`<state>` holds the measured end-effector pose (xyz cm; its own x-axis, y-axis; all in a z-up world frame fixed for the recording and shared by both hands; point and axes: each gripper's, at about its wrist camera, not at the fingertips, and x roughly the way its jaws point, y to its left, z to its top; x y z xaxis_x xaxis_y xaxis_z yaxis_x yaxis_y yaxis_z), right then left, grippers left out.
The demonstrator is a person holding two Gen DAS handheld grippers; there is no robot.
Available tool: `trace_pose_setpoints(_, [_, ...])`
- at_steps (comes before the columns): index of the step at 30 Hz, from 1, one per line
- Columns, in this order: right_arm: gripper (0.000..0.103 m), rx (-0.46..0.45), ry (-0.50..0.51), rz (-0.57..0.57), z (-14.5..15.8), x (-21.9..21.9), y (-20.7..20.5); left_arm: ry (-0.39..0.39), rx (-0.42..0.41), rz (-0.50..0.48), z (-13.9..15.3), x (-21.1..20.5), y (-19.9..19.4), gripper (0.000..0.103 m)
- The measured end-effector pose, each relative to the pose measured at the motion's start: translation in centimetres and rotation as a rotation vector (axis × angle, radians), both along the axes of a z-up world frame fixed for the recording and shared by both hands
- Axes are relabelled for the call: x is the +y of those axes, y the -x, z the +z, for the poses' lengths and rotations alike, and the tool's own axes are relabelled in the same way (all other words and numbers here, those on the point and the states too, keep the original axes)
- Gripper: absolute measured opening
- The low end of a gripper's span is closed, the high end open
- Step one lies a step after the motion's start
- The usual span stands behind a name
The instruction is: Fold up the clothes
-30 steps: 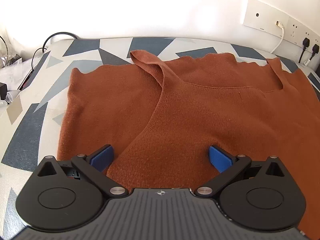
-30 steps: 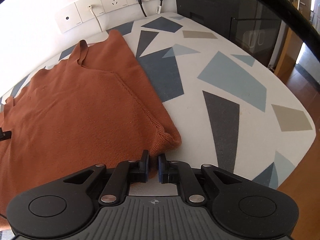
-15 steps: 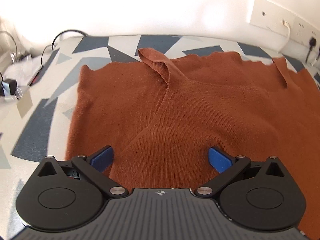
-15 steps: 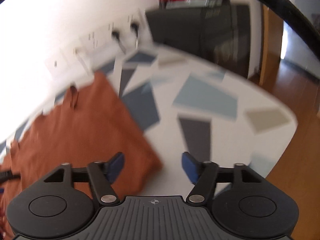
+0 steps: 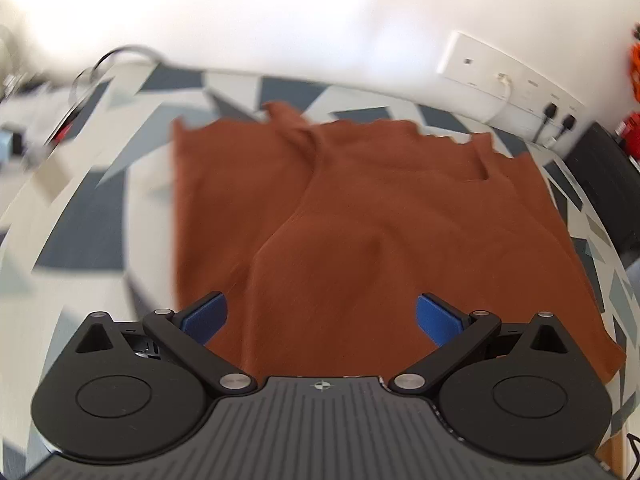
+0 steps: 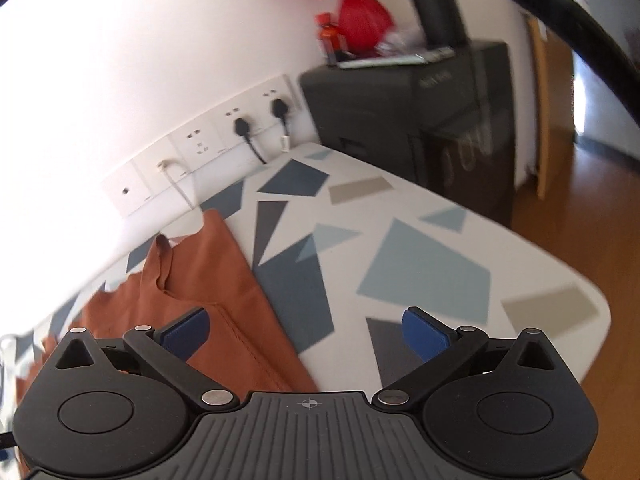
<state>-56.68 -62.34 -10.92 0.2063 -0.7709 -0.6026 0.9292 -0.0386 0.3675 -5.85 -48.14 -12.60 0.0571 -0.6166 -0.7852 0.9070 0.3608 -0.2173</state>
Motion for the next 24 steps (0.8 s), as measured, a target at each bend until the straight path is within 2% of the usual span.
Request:
trace_pose_setpoints(2, [0.102, -0.015, 0.002, 0.035, -0.2, -0.3, 0.0, -0.01, 0.011, 0.039, -0.6, 1.6, -0.3, 0.103])
trace_pose_setpoints(5, [0.102, -0.13, -0.055, 0.081, -1.3, -1.0, 0.2, -0.03, 0.004, 0.087, -1.5, 3.4, -0.7, 0.103])
trace_pose_setpoints(7, [0.102, -0.137, -0.089, 0.098, -2.0, -1.4, -0.5, -0.055, -0.001, 0.113, -1.9, 4.0, -1.1, 0.103])
trace_pose_setpoints(13, [0.102, 0.018, -0.076, 0.219, -1.9, -2.7, -4.7, -0.086, 0.016, 0.168, -2.8, 4.7, -1.6, 0.103])
trace_pose_setpoints(18, [0.102, 0.193, -0.038, 0.359, -1.9, -3.1, -8.4, -0.073, -0.005, 0.121, -2.6, 3.9, -0.4, 0.103])
trace_pose_setpoints(20, [0.102, 0.219, -0.042, 0.39, -2.1, -3.4, -9.4, -0.073, -0.031, 0.08, -2.6, 3.3, 0.2, 0.103])
trace_pose_setpoints(24, [0.102, 0.207, -0.04, 0.419, -2.5, -4.0, -9.5, -0.119, -0.077, 0.033, -3.3, 1.7, 1.0, 0.103])
